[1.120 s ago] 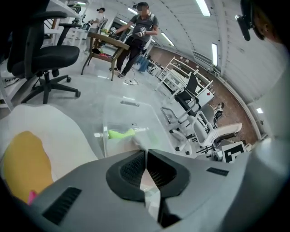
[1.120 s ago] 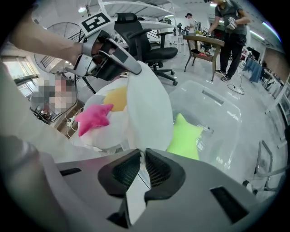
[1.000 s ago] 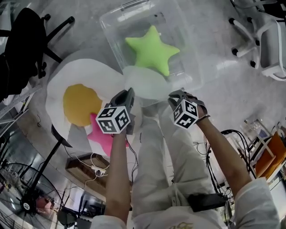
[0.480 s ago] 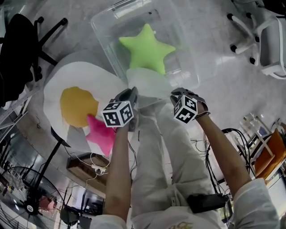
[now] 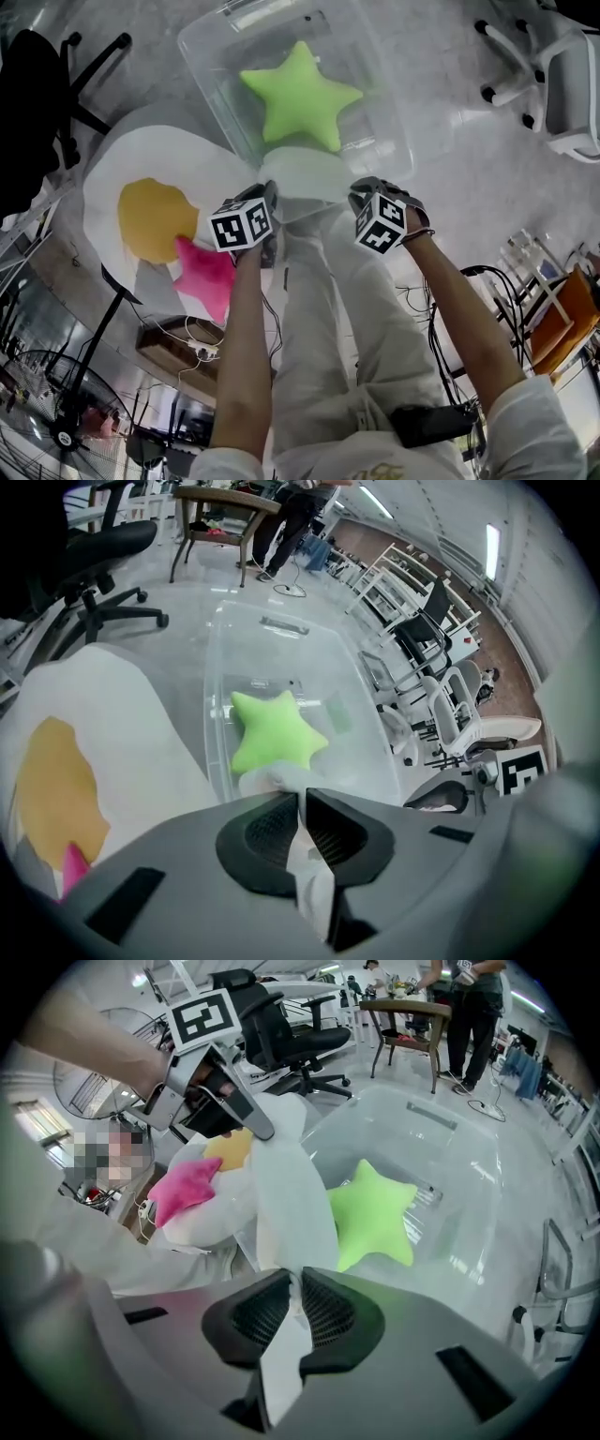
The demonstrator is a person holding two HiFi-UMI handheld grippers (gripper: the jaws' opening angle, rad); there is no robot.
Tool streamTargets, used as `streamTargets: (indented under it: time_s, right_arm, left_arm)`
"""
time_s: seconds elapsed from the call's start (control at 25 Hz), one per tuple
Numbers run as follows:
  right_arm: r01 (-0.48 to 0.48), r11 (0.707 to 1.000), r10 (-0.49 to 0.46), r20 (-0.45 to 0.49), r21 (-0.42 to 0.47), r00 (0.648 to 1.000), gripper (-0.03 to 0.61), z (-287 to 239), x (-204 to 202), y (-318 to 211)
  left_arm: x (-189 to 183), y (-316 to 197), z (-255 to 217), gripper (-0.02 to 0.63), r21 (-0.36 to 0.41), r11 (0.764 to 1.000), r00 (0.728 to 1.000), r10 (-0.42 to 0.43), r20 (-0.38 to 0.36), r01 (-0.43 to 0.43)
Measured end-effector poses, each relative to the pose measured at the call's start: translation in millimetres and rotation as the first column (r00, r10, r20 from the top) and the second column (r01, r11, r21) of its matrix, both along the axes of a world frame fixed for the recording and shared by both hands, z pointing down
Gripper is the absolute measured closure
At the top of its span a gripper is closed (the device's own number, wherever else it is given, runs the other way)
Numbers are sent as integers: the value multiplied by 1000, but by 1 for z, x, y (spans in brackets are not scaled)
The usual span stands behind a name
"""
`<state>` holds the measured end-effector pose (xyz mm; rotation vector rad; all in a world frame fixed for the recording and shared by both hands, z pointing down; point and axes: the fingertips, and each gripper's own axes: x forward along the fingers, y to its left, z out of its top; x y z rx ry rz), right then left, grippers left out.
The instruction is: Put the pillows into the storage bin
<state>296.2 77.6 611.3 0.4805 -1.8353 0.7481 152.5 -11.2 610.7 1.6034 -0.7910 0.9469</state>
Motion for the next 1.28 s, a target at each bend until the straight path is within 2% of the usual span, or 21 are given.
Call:
streamTargets:
  time_s: [0.2,0.36,0.48,0.56,1.0,1.28]
  right_arm:
    - [18,1000,-18,4,6,1000,520,0,-6,2]
    - [24,1000,-24,-2,8,1000,511,1,-7,1]
    - [14,1000,-14,7,5,1000,461,1,-8,0]
    - [15,1000,-15,5,2,1000,443,2,-7,1]
    - [62,998,-62,25,8,998,446,1,-21,-4]
    - [-10,1000,8,88,24,996,446,-9,-43,-22]
  left_arm:
    - [-10,1,1,528,2,999,999,-35,5,35]
    - [-21,-6,0,456,26,997,997,-77,19,77]
    - [-31,-11,-3,411,47,992,993,-115,27,114]
    - [-37,-14,-5,407,60,990,991,-129,30,127]
    - [-54,-18,-10,407,82,976,979,-203,26,201]
    - [-64,-9,-8,410,83,964,967,-254,20,252]
